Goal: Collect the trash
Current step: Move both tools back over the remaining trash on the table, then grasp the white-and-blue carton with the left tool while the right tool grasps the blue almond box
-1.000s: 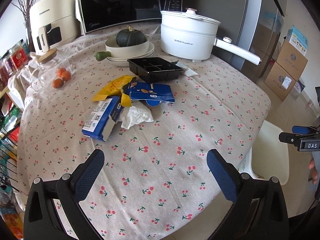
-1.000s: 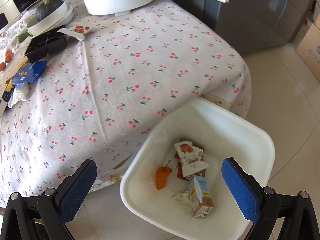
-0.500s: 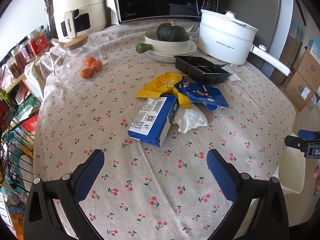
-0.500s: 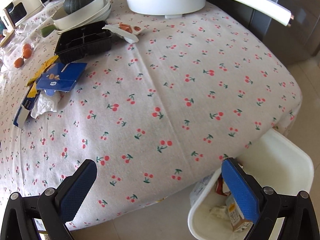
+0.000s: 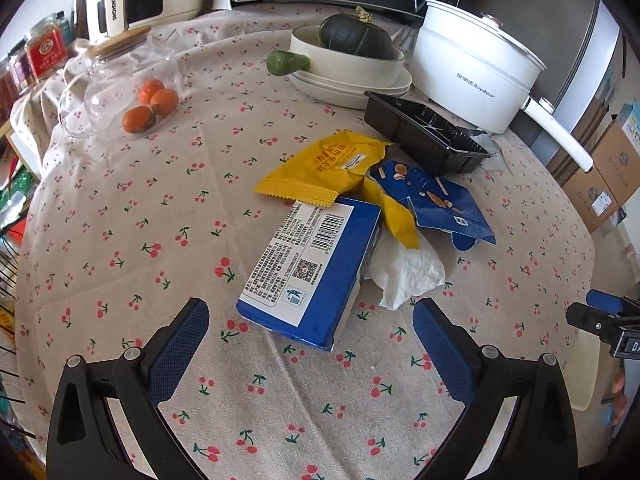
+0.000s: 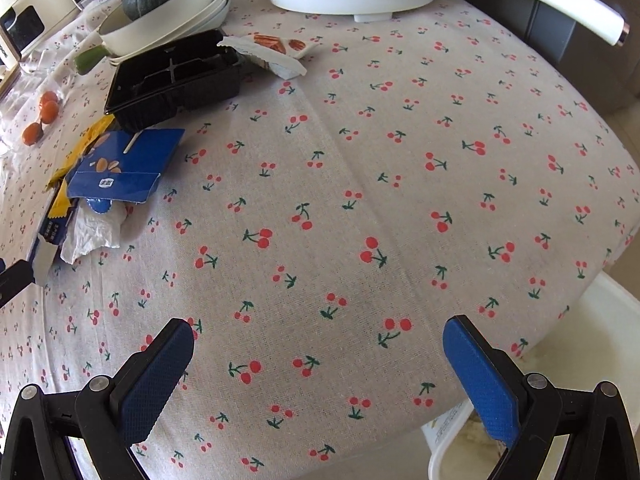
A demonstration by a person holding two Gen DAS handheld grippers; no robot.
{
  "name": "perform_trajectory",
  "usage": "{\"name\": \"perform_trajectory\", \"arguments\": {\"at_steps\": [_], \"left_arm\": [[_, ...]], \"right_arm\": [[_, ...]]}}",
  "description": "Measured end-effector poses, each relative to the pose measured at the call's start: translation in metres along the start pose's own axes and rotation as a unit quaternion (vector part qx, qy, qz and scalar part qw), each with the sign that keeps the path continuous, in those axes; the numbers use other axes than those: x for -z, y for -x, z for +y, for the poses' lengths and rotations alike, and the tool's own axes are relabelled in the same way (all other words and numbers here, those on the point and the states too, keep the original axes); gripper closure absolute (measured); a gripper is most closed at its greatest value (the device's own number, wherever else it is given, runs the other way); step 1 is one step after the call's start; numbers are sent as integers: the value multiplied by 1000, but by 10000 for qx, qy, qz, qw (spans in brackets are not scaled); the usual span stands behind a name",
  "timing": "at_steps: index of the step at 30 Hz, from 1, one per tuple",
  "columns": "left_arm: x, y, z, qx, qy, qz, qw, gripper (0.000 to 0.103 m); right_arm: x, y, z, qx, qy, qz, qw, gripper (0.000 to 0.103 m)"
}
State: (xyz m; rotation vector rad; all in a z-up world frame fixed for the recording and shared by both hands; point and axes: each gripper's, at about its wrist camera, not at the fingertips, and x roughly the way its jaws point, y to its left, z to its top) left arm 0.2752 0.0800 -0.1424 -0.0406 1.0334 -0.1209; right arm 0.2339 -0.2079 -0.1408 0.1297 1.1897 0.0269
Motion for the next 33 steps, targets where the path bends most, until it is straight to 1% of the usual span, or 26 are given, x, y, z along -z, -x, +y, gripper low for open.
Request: {"name": "perform_trajectory", "arguments": {"at_steps": [4, 7, 9, 10, 11, 12, 13, 15, 17, 21, 25, 28, 30, 33], "left_arm": [[-9, -11, 2, -81, -124, -82, 9999, 1], [-14, -15, 5, 27, -225, -151, 9996, 2], [-13, -21, 5, 132, -279, -80, 9995, 5], [-13, -25, 6, 132, -281, 3, 9995, 11], [-12, -29, 6, 146, -257, 87, 9995, 21], [-11, -32, 8, 199, -208, 165, 9994, 26], [-10, -34, 9, 242, -152, 210, 9994, 28], [-8, -30, 9, 253, -150, 158, 9994, 29], [-8, -25, 7, 173, -191, 163, 9995, 30], [-3, -14, 6, 136, -144, 216, 9996, 32], [2, 1, 5, 80, -262, 205, 9994, 32], [7, 13, 9, 93, -275, 201, 9994, 32], [10, 20, 12, 104, -257, 199, 9994, 32], [13, 31, 16, 31, -307, 150, 9994, 33]], "right_arm": [[0, -2, -2, -26, -54, 40, 10000, 1], [0, -2, -3, -7, -41, 49, 10000, 1], [0, -2, -3, 69, 37, 33, 10000, 1], [0, -2, -3, 121, 86, 17, 9999, 1], [0, -2, -3, 163, 128, 3, 9998, 1], [0, -2, -3, 183, 147, 3, 9997, 1], [0, -2, -3, 164, 149, 15, 9998, 1], [-1, -2, 1, 35, 198, 40, 9998, 1], [-4, -1, 6, -28, 229, 29, 9997, 1], [-16, -3, 18, -272, 105, 80, 9995, 1], [-36, -12, 38, -632, -262, 57, 9976, 1], [-50, -22, 58, -1063, -579, 71, 9926, 1], [-57, -31, 73, -1276, -741, 103, 9890, 1], [-65, -43, 92, -1344, -860, 108, 9871, 1]]}}
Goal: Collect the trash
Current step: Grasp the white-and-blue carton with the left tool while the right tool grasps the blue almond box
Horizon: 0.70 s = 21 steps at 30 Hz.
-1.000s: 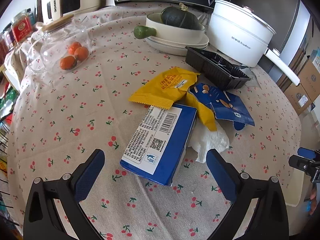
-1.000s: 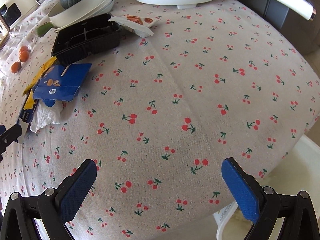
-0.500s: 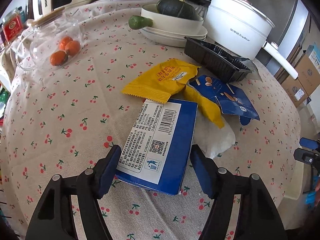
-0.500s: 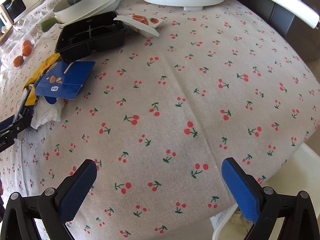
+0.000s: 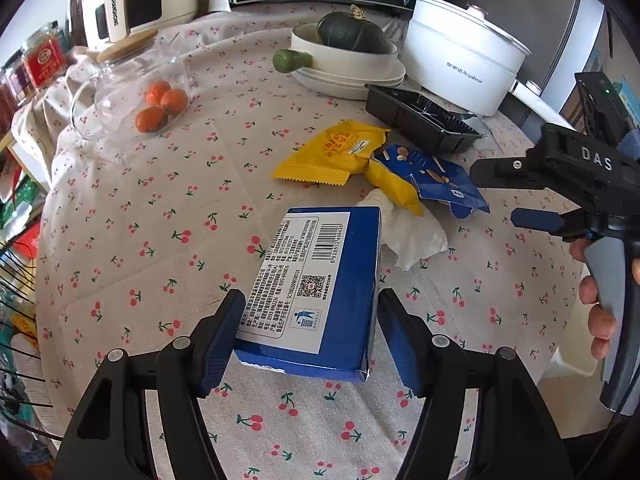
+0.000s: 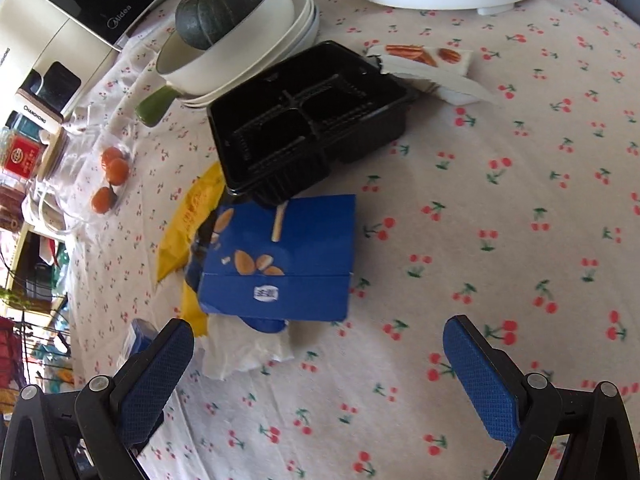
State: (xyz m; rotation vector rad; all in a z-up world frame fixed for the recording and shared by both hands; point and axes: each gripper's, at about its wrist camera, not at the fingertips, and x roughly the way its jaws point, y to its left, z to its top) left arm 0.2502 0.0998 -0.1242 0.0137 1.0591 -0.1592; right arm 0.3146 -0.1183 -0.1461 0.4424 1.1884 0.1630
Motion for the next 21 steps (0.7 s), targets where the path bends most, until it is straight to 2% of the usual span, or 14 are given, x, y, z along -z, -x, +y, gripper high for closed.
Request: {"name": "perform_trajectory", "arguments": {"at_steps": [6, 14, 19, 20, 21], "left_arm": [[4, 12, 16, -242, 82, -71, 9996, 33], [2, 9, 37, -288, 488, -53, 9984, 33], [2, 7, 38, -251, 541, -48, 9982, 33], [2, 8, 37, -250, 531, -52, 9983, 33], [2, 8, 37, -251, 525, -61, 9983, 33]], "right_arm": [[-11, -25, 14, 68, -180, -64, 9998, 1], [-23, -50, 31, 826, 125, -153, 9964, 1], [-22, -58, 37, 1251, 438, -179, 9910, 1], [-21, -58, 37, 1276, 483, -187, 9905, 2], [-20, -57, 37, 1270, 526, -215, 9903, 8]]}}
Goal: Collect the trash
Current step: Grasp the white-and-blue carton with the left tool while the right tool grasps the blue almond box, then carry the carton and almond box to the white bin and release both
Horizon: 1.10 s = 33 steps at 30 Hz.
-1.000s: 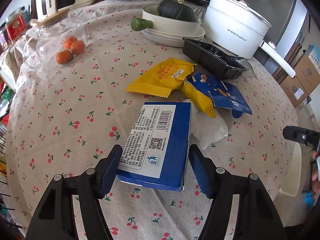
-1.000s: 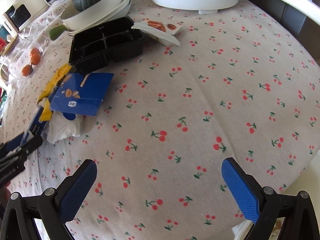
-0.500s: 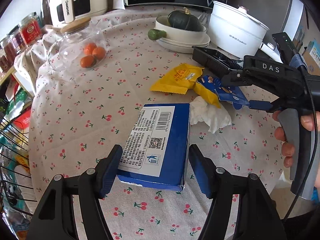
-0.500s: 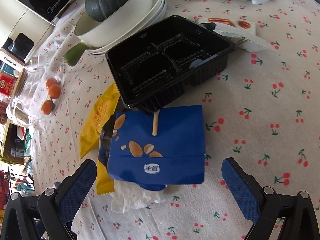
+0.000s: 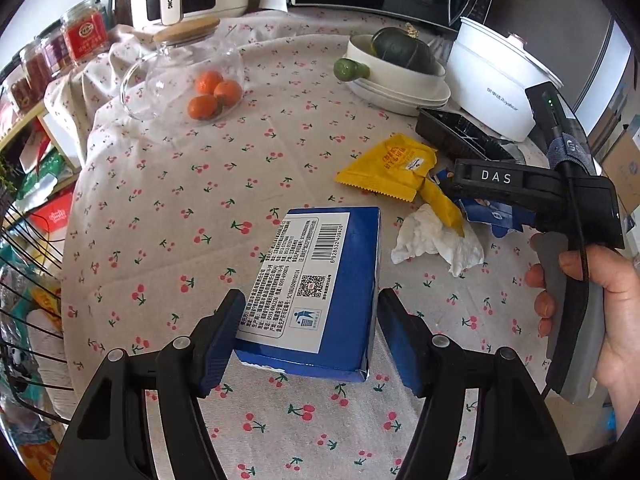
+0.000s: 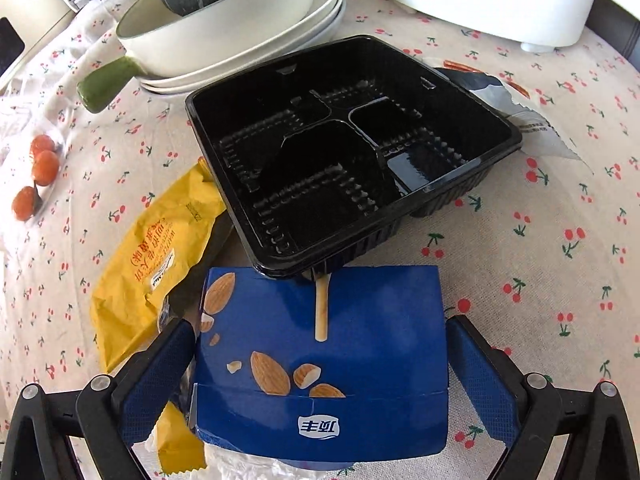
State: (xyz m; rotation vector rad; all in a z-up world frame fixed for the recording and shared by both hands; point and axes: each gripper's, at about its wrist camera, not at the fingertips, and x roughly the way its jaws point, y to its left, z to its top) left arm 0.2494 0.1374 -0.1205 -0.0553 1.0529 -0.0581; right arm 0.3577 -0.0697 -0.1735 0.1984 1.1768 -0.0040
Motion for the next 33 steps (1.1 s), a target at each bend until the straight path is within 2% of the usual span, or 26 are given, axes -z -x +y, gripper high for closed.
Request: {"name": "perform_trajectory", "arguments": {"at_steps": [9, 15, 20, 33], "left_arm": [[3, 16, -7, 121, -19, -154, 9998, 33], [10, 26, -24, 137, -258, -242, 9993, 33], [16, 33, -40, 78, -530, -318, 9981, 32], [29, 53, -101, 315, -1110, -516, 9920, 32]], "right_arm": [[10, 36, -26, -203, 196, -135, 9995, 11], [24, 71, -54, -235, 215, -245, 9992, 11], [40, 93, -77, -103, 298, -342, 9989, 11], [76, 143, -169, 158, 88, -466, 9987, 11]]}}
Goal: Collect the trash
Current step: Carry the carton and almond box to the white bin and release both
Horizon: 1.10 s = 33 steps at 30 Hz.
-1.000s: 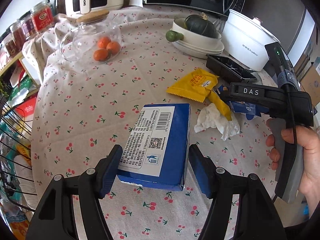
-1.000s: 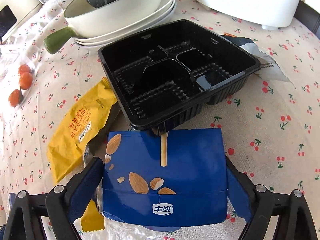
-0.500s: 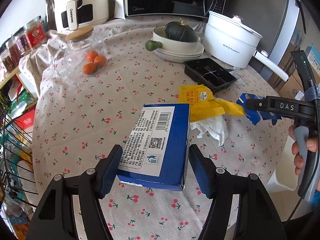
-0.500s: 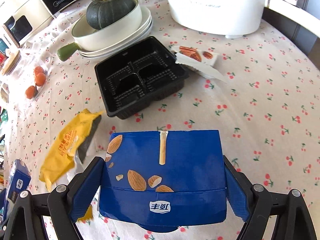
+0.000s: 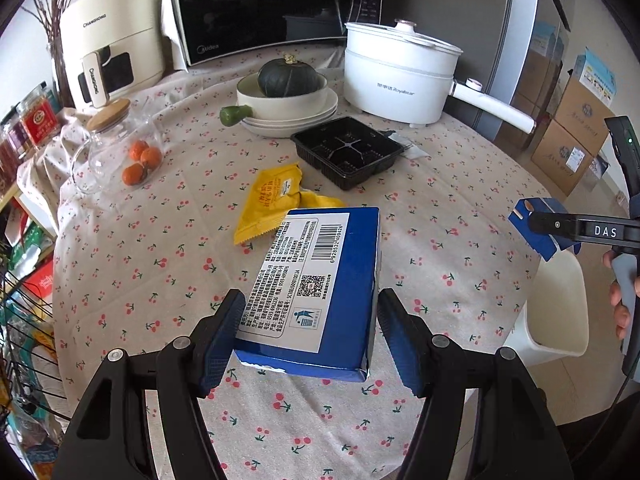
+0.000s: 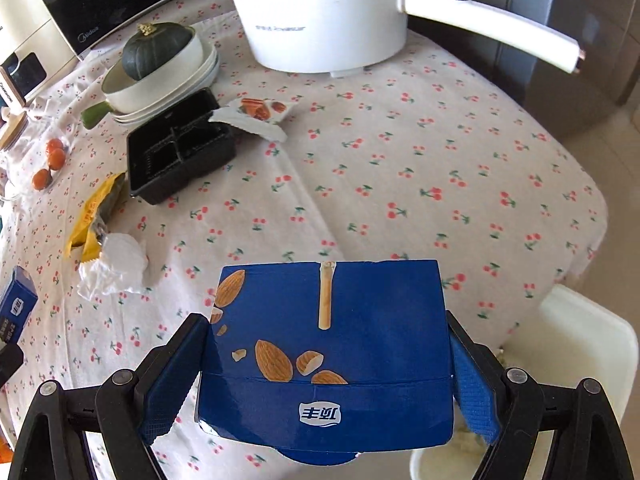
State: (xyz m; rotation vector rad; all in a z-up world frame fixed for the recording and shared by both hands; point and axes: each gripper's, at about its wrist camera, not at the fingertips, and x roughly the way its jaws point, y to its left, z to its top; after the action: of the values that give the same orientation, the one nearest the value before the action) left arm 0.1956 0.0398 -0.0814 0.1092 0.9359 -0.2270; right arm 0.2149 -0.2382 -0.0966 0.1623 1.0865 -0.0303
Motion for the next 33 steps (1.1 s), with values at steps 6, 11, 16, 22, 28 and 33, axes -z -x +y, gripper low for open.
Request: {"name": "perform_trajectory", "arguments": {"at_steps": [6, 11, 16, 22, 28, 33], "left_arm": [[-4, 2, -32, 158, -178, -79, 9997, 32], [-7, -3, -67, 332, -456, -76, 9984, 32], [-7, -11, -105, 453, -811, -65, 9957, 32], [-4, -22, -158, 735, -1168, -19, 9904, 32], [1, -32, -214, 1068, -1568, 73, 9818, 32], [7, -39, -251, 1241, -1903, 98, 9738, 32]], "right_arm": [[15, 15, -49, 55, -273, -78, 9996, 11], [30, 22, -80, 120, -348, 90, 9993, 11], [41, 40, -112, -45, -545, 25, 9985, 11], [54, 44, -151, 273, -690, 102, 9972, 11], [69, 51, -180, 544, -631, 109, 9965, 11], [80, 58, -207, 632, -799, 117, 9947, 11]]}}
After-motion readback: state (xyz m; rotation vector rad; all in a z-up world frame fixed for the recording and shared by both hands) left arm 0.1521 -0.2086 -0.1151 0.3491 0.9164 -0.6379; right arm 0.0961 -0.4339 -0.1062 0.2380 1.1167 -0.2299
